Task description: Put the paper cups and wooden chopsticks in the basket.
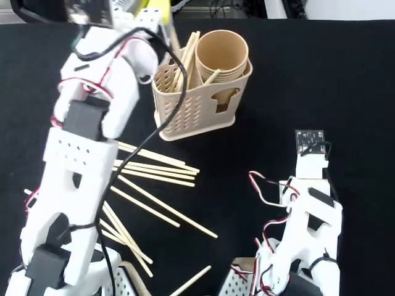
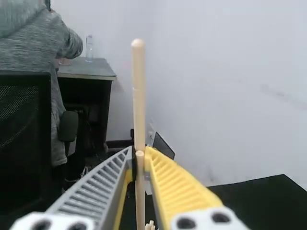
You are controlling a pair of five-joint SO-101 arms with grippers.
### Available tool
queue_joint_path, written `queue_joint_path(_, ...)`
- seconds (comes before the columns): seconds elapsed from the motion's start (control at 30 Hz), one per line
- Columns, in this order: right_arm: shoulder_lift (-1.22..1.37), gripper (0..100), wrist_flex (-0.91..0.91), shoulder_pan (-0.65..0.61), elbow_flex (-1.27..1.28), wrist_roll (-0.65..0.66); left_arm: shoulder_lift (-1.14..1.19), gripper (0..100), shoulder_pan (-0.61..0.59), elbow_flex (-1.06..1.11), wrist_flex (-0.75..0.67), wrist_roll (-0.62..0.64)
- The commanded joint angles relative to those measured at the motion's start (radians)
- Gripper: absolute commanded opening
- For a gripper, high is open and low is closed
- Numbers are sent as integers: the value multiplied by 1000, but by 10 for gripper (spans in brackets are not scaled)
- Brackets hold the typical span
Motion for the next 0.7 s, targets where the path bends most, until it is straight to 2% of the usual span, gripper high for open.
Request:
queue_joint_path(0.0, -25, 54, -11, -9, -2, 6, -2, 28, 5, 79, -133, -38)
queue_joint_path(0.2, -25, 54, -11, -9, -2, 6, -11, 29, 7, 300, -207, -138)
queue_joint_path(0.47, -25, 54, -12, -9, -2, 6, -12, 30, 7, 472, -196, -140)
queue_joint_path(0.57, -25, 54, -12, -9, -2, 6, -12, 59, 15, 473, -94, -135)
queue_joint_path(0.67, -25, 54, -14, -9, -2, 6, -34, 201, 1, 447, 64, -20)
